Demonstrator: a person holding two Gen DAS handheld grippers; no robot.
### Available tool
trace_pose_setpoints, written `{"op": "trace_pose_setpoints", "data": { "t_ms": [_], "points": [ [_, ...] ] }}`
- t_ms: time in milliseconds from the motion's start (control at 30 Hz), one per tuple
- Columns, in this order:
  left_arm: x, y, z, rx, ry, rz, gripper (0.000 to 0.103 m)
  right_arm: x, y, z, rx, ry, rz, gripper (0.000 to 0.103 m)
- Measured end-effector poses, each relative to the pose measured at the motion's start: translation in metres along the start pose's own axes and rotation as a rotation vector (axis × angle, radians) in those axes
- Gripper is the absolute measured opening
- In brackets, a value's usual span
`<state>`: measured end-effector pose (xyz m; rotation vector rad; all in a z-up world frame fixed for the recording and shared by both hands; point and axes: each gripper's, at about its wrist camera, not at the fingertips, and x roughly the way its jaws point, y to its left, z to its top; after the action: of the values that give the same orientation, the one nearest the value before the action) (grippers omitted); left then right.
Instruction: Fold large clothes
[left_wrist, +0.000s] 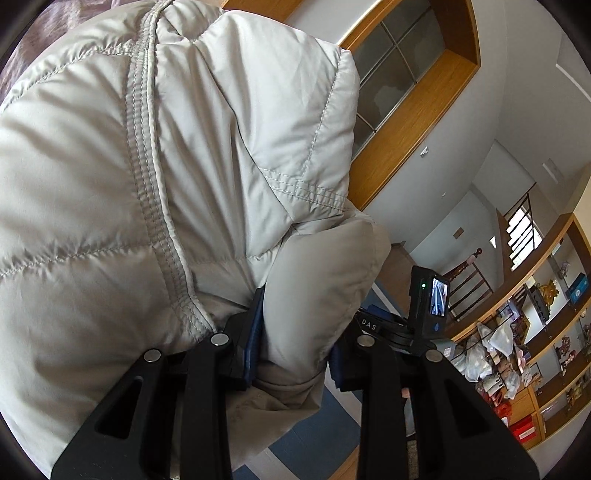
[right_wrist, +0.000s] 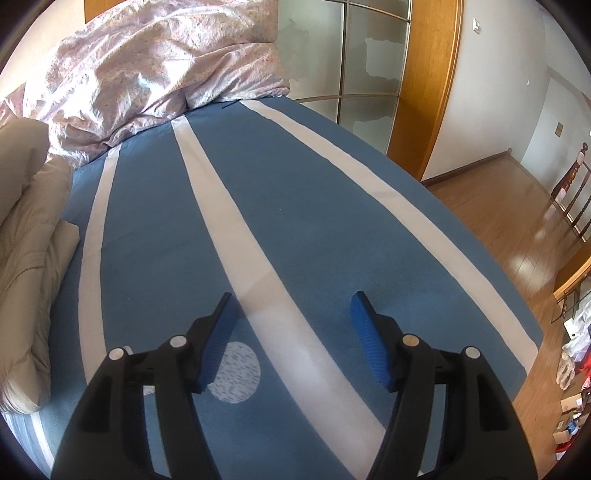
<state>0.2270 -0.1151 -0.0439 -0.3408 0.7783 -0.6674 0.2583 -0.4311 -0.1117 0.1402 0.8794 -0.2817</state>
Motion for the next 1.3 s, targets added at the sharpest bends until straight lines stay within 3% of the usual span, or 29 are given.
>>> {"op": "trace_pose_setpoints", "data": {
  "t_ms": [933,1067,1133,1300],
  "points": [
    [0.024,-0.006,-0.001,0.162,0.182,0.068,0.029,0.002,-0.002,0.0,0.01,0.0,-0.002,0.071],
    [0.016,-0.008,0.001,0.201,0.158,0.099,0.03,0.001,-0.003,0.001,0.012,0.001,-0.001,0.071],
    [0.009,-0.016,-0.001,0.256,0.13,0.131,0.035,0.001,-0.003,0.001,0.013,0.001,-0.001,0.071],
    [-0.005,-0.029,-0.001,0.281,0.118,0.099,0.065,0.001,-0.006,0.002,0.015,0.002,-0.001,0.071]
  ]
}}
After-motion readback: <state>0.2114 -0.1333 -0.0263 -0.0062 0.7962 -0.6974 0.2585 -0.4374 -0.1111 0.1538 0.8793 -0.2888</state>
